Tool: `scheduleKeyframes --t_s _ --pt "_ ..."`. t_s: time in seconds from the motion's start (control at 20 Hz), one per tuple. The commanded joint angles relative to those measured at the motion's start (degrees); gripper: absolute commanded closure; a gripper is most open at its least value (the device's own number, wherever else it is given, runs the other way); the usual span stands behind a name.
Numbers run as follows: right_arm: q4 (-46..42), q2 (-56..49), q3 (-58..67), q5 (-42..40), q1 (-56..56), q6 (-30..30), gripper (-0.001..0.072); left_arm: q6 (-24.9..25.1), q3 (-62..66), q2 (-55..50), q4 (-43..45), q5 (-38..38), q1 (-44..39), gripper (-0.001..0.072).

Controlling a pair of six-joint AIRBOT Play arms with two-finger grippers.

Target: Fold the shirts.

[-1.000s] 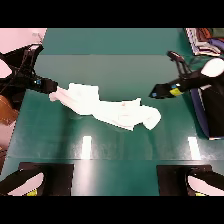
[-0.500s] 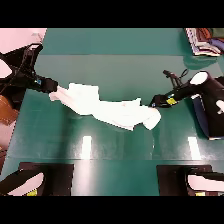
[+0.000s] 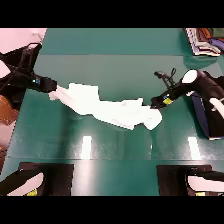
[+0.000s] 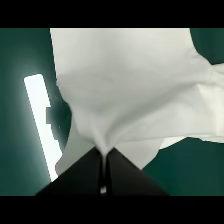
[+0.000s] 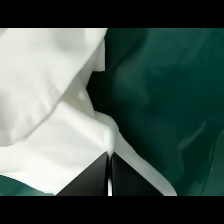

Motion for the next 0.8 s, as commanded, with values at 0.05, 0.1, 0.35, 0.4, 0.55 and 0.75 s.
scheduleKeyframes --t_s 0.05,0.1,0.35,0.4,0.55,0.75 --pt "-1.55 12.33 5.99 -2.03 -4.04 0.02 0.0698 -1.64 7.37 6.43 0.59 0.33 0.0 0.0681" --pt "-1.53 16.02 9.01 -2.1 -5.46 0.07 0.0698 -1.7 11.1 8.79 0.57 0.31 -0.02 0.0681" --pt "-1.55 29.24 24.41 -2.16 -10.47 0.13 0.0699 -4.61 31.1 17.0 0.52 0.33 -0.02 0.0682" --pt "-1.55 31.1 26.58 -2.1 -11.37 0.13 0.0699 -4.74 35.01 17.73 0.5 0.2 -0.02 0.0682" --pt "-1.55 35.91 31.61 -2.01 -14.97 0.15 0.0699 -6.73 44.35 18.12 0.11 0.0 -0.02 0.0681" --pt "-1.4 38.66 33.7 1.42 -20.04 4.11 0.0699 -7.21 47.76 17.7 0.2 -0.55 -0.02 0.0683"
